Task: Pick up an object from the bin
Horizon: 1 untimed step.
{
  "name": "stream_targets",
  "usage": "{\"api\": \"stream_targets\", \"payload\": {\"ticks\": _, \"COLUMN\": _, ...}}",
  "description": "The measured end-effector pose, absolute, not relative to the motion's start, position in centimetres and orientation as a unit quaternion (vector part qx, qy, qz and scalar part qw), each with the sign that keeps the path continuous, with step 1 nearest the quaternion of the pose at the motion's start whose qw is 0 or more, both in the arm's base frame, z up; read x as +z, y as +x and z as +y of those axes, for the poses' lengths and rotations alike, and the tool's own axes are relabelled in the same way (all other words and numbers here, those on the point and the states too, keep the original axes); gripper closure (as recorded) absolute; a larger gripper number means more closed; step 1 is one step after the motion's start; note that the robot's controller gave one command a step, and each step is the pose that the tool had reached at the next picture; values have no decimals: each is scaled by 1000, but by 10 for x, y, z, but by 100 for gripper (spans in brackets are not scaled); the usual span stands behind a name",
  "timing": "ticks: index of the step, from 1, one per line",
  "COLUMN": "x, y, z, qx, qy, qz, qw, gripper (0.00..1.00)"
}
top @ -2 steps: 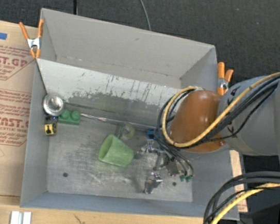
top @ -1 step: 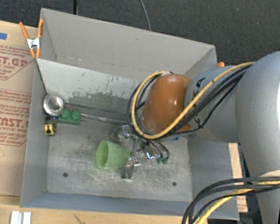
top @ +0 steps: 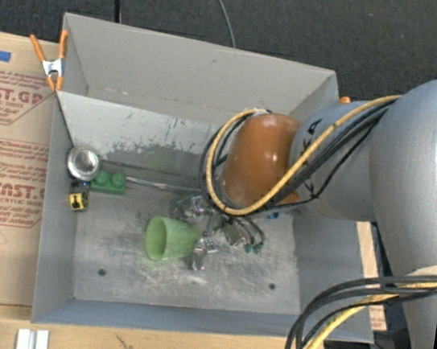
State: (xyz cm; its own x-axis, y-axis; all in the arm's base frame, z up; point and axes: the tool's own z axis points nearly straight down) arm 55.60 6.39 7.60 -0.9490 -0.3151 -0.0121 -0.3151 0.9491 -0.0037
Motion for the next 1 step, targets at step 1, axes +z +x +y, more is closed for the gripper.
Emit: {"api": "stream_targets", "payload": {"ticks": 1, "x": 236, "y": 554, "z": 88, "qx": 0, "qy": -214, "qz": 977, "qw": 5, "gripper": 100}}
